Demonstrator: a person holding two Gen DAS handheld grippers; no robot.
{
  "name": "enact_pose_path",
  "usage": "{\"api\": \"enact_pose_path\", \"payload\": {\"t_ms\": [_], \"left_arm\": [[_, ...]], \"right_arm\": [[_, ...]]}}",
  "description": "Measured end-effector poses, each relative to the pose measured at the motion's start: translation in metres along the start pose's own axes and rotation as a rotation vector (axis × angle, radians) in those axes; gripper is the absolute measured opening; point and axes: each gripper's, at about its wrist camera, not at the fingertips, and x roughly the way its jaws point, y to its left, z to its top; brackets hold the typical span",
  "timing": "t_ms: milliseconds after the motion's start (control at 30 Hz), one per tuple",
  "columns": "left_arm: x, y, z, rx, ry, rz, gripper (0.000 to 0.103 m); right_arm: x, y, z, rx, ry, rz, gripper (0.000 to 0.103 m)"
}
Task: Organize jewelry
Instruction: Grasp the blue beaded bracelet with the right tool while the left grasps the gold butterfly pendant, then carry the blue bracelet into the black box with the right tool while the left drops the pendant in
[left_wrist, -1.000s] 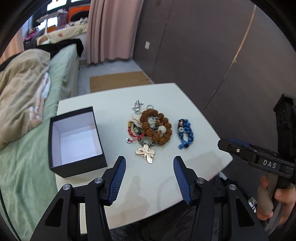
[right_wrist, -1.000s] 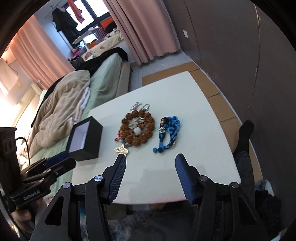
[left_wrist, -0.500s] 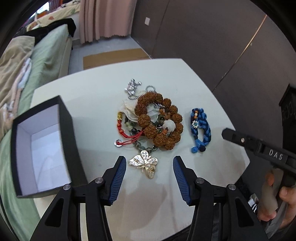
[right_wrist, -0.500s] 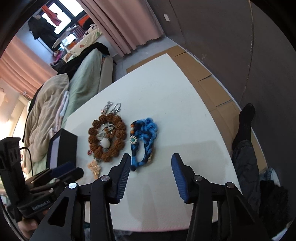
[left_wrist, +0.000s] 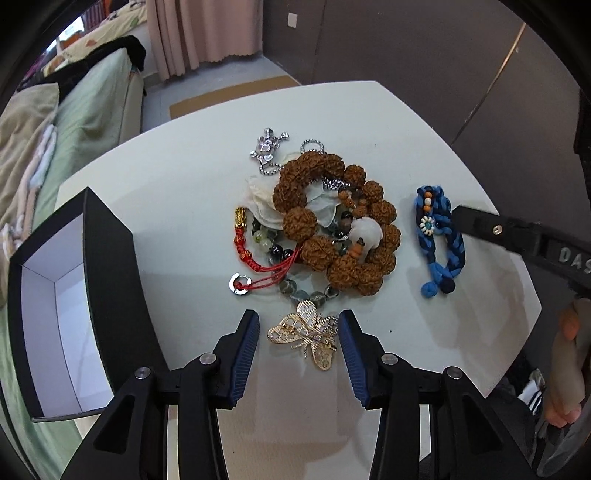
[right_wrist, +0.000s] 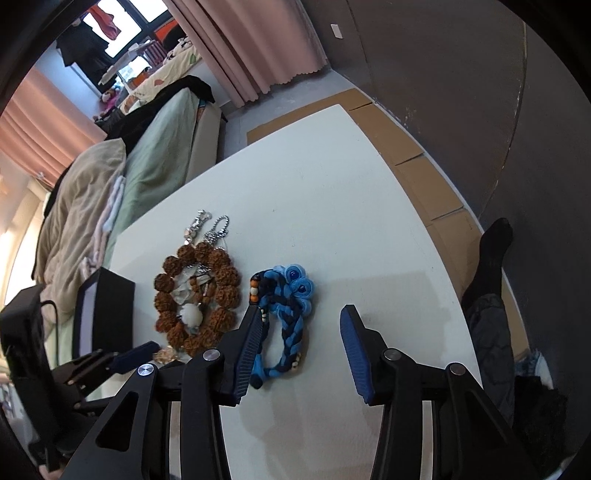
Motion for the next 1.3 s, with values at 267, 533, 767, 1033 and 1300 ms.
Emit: {"api": "enact_pose_path", "payload": {"t_ms": [267, 533, 767, 1033, 1300], "left_arm": [[-0.012, 0.014, 0.003, -0.045, -0.019, -0.077, 0.008], [-0.045, 0.027, 0.002, -0.078, -0.090, -0.142, 0.002], [-0.086, 0.052, 0.006, -0.109, -0.176, -0.157, 0.002], [-0.112, 0.097, 0.002, -0.173, -0.235, -0.101, 0.002], [-0.108, 0.143, 0.001, -0.280, -0.216, -0.108, 0.023]], "right_arm": [[0.014, -0.001, -0.002, -0.022, 0.022, -0.003, 0.008], [-0.013, 0.013, -0.005, -0.026, -0.044, 0.074, 0.006], [-0.039, 0.043, -0.003, -0.059, -0.099, 0.131, 0.006], [-0.052, 0.098, 0.004, -0.129, -0.125, 0.213, 0.006], [-0.042, 0.152, 0.005, -0.192, -0.103, 0.278, 0.006]]}}
